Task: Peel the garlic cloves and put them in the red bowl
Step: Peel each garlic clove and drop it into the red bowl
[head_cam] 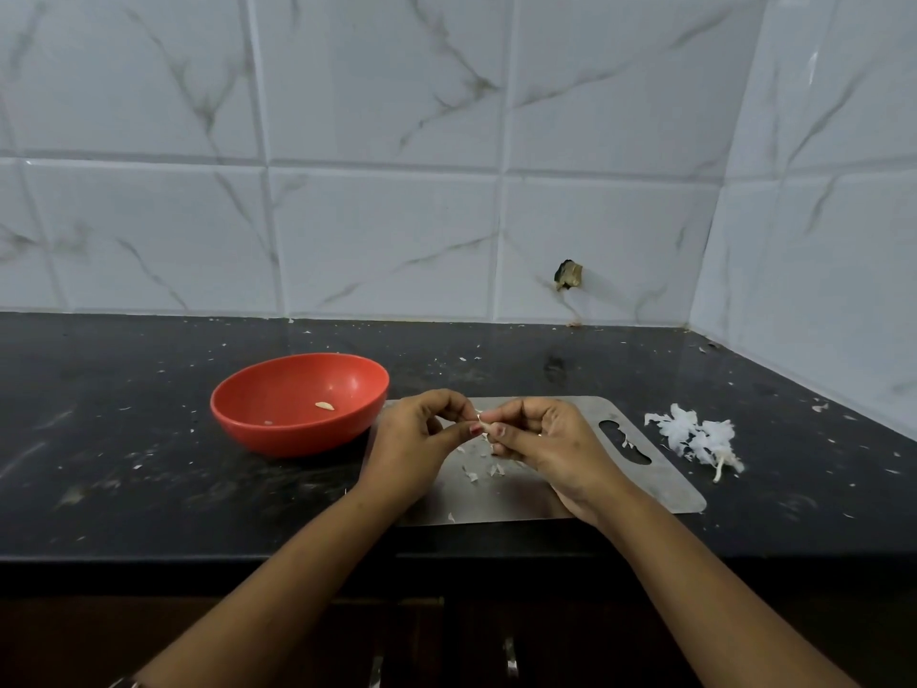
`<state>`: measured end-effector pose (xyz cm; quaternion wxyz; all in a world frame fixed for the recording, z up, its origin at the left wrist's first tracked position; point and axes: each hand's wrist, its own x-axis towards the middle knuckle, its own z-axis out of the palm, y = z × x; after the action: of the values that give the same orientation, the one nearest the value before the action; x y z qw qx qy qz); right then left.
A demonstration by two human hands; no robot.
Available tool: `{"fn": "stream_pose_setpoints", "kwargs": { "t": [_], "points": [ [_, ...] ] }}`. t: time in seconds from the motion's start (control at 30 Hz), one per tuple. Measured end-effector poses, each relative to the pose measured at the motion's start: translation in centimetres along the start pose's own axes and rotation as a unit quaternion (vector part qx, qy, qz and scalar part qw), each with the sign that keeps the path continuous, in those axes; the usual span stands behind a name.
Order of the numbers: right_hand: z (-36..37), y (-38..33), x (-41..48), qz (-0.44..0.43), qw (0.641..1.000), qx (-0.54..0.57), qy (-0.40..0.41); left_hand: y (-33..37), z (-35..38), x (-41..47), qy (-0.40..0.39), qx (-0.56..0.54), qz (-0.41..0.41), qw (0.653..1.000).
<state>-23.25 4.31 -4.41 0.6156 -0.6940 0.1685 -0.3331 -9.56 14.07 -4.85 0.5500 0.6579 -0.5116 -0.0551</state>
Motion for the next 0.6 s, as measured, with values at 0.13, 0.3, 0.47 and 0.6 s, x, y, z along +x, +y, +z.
{"fn": "stream_pose_setpoints", "kwargs": {
  "t": [0.13,0.3,0.47,0.6],
  "points": [
    [-0.05,-0.19,-0.16,0.002,1.0,0.01,-0.009,-0.1,-0.01,0.05,-0.039,0.001,0.001,0.999],
    [-0.25,-0.29,-0.31,0.002,1.0,0.012,-0.012,0.2,0.06,-0.02,-0.075,-0.005,0.018,0.997],
    [-0.04,-0.06,-0.07,-0.007,1.0,-0.001,-0.002,0.03,0.24,-0.03,-0.082,0.001,0.036,0.996],
    [0.09,-0.04,0.0,-0.008,1.0,0.006,0.01,0.21,0.38,-0.16,-0.076,0.017,0.039,0.996]
  ]
}}
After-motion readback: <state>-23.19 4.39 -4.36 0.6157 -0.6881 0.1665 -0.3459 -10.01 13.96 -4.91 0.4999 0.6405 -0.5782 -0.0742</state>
